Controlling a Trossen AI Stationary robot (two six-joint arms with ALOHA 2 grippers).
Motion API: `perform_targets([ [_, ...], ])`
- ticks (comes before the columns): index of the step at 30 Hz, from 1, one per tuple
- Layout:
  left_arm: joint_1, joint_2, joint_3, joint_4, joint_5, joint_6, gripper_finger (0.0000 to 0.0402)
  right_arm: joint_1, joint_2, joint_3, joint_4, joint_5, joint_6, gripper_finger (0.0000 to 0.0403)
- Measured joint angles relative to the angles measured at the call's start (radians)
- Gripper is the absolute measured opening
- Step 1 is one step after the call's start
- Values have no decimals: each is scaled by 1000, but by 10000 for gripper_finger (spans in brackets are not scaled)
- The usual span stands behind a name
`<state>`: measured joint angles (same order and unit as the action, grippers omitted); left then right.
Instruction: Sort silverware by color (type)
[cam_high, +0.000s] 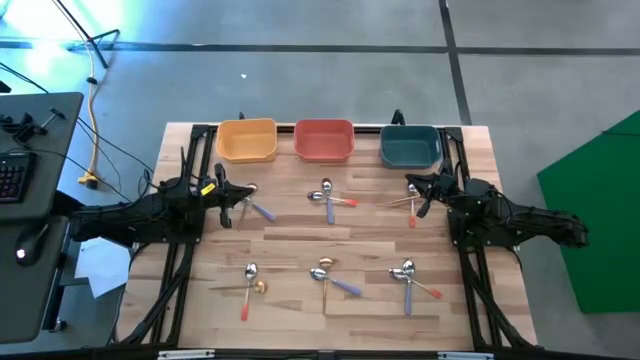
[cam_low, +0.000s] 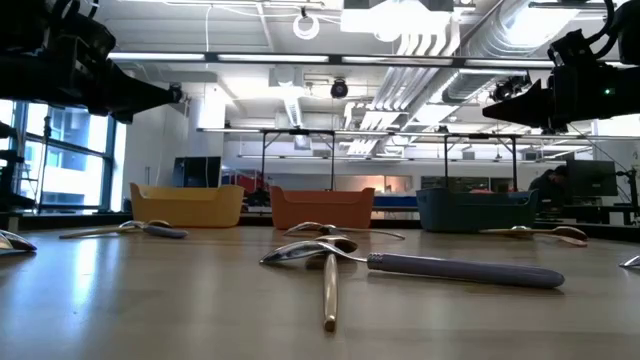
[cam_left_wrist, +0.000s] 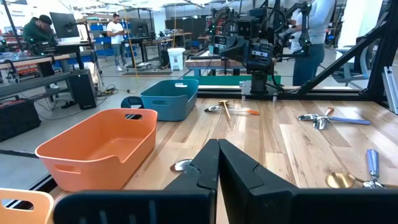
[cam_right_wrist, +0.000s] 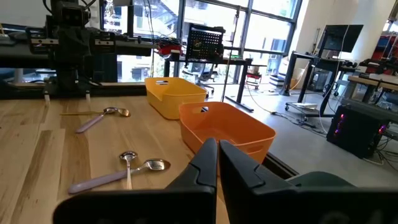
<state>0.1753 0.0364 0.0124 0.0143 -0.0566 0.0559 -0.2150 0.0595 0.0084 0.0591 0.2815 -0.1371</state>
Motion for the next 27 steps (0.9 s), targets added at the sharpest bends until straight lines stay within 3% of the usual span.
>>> perform_targets([
  [27,0,0,0,64,-29,0,0,0,0,0,0,0,1,0],
])
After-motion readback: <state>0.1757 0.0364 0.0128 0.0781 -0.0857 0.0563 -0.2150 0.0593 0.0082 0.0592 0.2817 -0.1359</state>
